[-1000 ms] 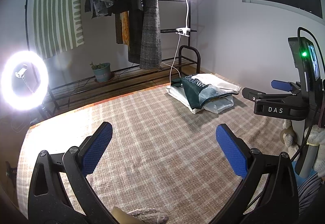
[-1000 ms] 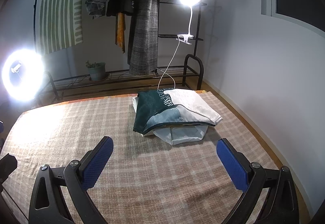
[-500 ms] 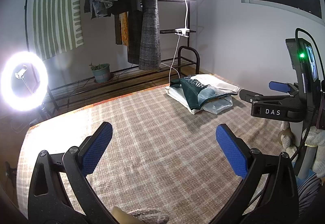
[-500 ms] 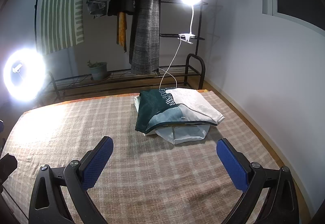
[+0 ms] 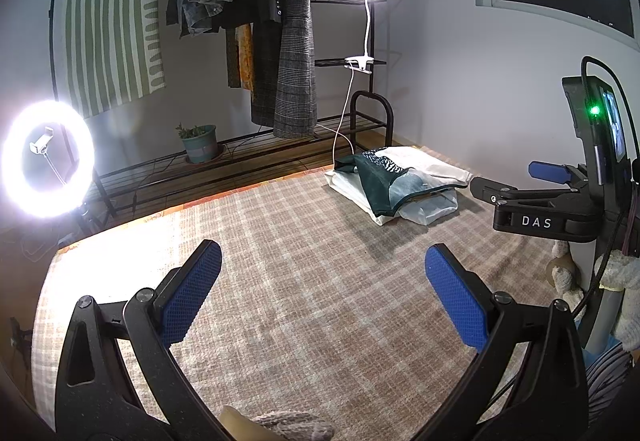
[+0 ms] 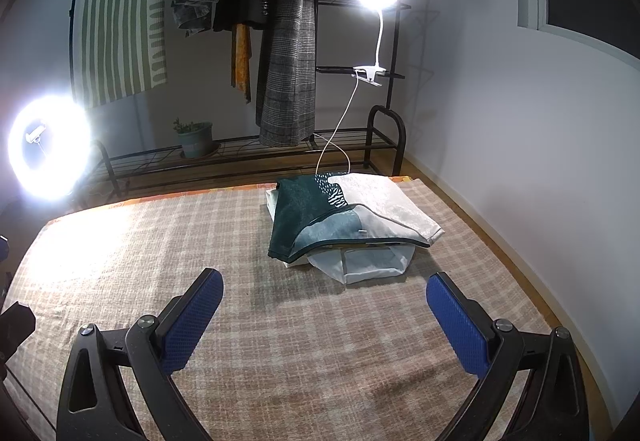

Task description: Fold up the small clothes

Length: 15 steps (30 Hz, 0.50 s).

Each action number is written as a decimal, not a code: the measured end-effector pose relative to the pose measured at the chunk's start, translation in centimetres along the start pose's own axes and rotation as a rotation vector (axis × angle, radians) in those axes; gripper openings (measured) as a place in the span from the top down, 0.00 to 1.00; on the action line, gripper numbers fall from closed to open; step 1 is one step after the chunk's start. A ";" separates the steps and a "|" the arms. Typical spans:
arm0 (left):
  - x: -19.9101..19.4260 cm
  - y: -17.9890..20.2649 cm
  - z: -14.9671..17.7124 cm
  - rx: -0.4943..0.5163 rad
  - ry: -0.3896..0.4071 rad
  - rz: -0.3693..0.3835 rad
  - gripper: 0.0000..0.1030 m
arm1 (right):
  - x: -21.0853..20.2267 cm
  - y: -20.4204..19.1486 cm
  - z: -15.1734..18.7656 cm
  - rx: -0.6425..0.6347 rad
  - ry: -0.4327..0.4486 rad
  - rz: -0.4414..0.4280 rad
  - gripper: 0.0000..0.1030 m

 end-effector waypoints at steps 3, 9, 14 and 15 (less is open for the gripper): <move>0.0 -0.1 0.0 0.002 0.000 0.002 0.00 | 0.0 0.0 0.0 0.001 -0.001 -0.001 0.00; -0.1 -0.1 0.0 0.006 0.004 -0.003 0.00 | 0.2 -0.1 -0.1 -0.006 -0.002 -0.006 0.00; -0.3 0.3 -0.4 -0.005 0.004 0.014 0.00 | 0.2 -0.1 -0.1 -0.006 -0.002 -0.008 0.00; -0.3 0.3 -0.4 -0.004 0.005 0.011 0.00 | 0.2 -0.2 -0.1 -0.004 -0.003 -0.009 0.00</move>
Point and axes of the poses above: each gripper's, at about its wrist camera, not at the fingertips, and x roughly the way its jaws point, y to its right, z to its underside, the point moved 7 cm from there along x, roughly the way its jaws point, and after that the axes turned 7 degrees about -y, right-handed, at the moved point
